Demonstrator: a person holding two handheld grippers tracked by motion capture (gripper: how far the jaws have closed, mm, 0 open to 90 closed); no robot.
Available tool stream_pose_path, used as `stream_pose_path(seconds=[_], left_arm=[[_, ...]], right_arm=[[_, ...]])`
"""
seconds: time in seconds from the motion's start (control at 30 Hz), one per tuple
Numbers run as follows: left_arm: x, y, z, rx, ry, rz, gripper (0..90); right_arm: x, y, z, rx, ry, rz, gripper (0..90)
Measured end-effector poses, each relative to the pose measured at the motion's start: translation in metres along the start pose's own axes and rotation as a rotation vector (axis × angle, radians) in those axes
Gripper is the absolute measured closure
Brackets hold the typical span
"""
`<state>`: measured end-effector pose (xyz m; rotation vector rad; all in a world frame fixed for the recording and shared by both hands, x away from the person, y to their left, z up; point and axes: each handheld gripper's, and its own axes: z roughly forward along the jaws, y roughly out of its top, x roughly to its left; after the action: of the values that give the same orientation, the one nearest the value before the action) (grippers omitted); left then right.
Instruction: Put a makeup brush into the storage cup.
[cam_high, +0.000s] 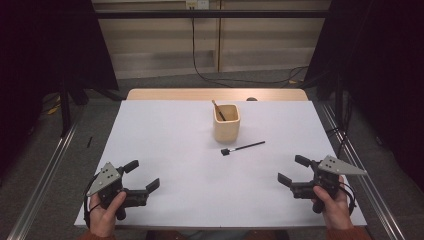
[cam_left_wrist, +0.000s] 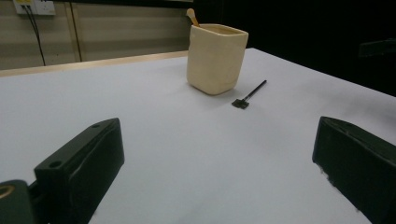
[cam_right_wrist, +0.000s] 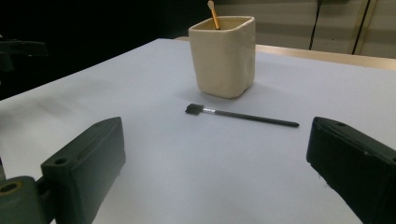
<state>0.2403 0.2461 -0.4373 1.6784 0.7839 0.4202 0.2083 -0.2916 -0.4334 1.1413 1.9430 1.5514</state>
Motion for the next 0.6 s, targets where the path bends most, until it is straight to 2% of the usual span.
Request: stream_pose_path(seconds=[0.13,0.3,0.6], left_arm=[[-0.0021,0.0021,0.0022,-0.007,-0.007,0.011,2.0],[-0.0013,0.0016,0.0012,-0.008,-0.007,0.010,2.0],[-0.0004,0.0005,0.0014,-0.006,-0.006,0.003,2.0]], right_arm=[[-0.0013,-0.0100,-0.0049,0.001,-0.008,0.018,4.1],[-0.0037,-0.0086,-0.0092,-0.027,-0.015,0.030,4.1],[-0.0040,-0.0076,-0.0075,-0.022,-0.002,0.026,3.1]])
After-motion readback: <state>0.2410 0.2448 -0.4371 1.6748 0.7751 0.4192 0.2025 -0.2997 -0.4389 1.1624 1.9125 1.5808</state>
